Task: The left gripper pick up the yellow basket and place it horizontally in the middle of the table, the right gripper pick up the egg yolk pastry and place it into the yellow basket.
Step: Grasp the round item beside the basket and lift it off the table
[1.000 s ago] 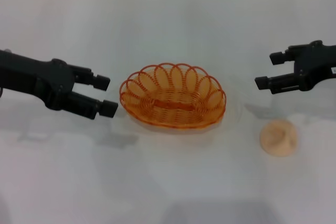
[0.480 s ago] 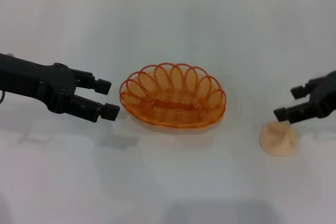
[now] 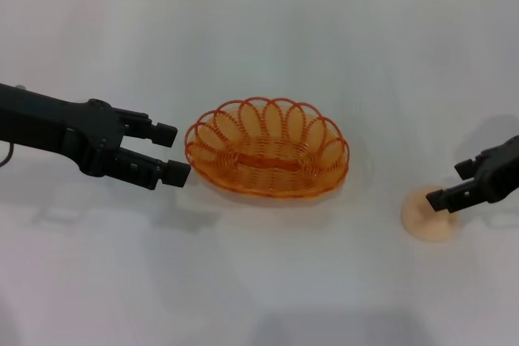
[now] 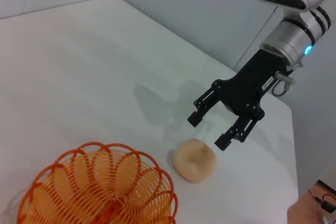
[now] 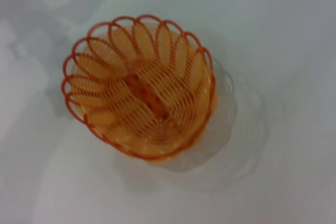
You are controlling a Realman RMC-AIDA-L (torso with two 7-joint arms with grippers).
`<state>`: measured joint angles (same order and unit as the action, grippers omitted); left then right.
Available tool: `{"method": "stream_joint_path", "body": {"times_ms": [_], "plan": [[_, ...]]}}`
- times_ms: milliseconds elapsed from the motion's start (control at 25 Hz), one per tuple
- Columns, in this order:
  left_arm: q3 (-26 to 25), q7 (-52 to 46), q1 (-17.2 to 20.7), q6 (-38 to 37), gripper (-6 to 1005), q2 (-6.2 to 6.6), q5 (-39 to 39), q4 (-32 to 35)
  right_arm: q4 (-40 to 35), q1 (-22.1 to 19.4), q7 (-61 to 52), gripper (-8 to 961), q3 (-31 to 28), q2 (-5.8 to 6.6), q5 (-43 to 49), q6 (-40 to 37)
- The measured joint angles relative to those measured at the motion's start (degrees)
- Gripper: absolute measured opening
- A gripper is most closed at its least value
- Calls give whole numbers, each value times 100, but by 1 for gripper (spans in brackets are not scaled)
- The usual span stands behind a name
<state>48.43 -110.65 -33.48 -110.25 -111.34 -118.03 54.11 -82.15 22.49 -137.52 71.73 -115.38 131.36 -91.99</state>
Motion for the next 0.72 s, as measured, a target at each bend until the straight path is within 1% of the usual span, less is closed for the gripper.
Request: {"method": "stream_joint_path", "body": {"times_ms": [400,720], "plan": [[-10,0,16,31,888,-57,7,-6,319,9,-17,668,362,-2,116,298],[-10,0,24,31,888,-79,17,-7,323,-3,0,650,405,-2,178,355]]}}
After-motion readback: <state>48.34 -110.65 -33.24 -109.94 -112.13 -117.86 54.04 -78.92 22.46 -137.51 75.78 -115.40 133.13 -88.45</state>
